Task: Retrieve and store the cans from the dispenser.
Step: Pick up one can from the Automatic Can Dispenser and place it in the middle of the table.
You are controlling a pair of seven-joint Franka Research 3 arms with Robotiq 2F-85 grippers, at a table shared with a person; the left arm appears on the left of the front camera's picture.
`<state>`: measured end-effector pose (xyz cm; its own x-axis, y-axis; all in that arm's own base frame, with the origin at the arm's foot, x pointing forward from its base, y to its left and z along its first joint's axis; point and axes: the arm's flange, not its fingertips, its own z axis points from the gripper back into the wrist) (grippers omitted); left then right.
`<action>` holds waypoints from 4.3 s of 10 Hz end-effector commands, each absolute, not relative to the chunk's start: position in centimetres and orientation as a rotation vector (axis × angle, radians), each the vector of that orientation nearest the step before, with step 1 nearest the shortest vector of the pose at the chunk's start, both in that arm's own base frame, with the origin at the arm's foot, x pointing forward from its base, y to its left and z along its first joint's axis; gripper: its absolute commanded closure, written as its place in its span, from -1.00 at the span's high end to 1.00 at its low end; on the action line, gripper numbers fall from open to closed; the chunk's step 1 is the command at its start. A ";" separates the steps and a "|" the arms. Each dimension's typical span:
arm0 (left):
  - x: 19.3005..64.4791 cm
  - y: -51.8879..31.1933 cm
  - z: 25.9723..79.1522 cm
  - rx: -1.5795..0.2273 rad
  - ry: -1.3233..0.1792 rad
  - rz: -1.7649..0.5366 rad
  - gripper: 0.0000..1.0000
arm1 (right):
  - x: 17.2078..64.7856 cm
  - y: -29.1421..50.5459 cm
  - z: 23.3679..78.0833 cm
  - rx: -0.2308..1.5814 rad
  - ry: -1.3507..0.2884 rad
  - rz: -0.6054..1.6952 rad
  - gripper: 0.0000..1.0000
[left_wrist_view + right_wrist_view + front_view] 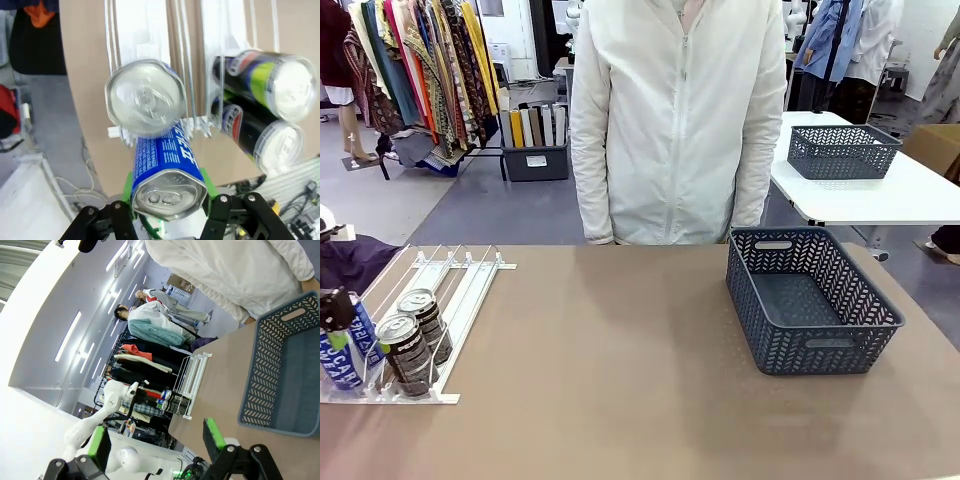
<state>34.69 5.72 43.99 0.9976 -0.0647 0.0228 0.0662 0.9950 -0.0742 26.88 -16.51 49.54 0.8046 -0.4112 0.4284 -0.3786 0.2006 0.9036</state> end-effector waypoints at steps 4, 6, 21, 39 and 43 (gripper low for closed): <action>26.3 7.1 57.3 -0.006 -0.377 -0.211 -1.00 | 27.1 -16.4 50.0 1.422 -0.715 -0.029 1.00; 24.8 8.2 58.6 -0.068 -0.515 -0.155 -1.00 | 27.1 -16.4 50.0 1.422 -0.715 -0.029 1.00; 39.8 -19.7 54.2 -0.156 -0.307 -0.731 -1.00 | 27.1 -16.4 50.0 1.422 -0.715 -0.029 1.00; 38.0 -34.3 45.9 -0.191 -0.143 -0.974 1.00 | 27.1 -16.4 50.0 1.422 -0.715 -0.029 1.00; 36.4 -16.0 54.9 -0.529 -0.253 -0.803 1.00 | 27.1 -16.4 50.0 1.422 -0.715 -0.029 1.00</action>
<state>37.19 -22.12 55.02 0.6270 -0.6875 0.3663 0.7788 0.5654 -0.2718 26.87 -16.52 49.50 0.8055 -0.4112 0.4267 -0.3771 0.1998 0.9044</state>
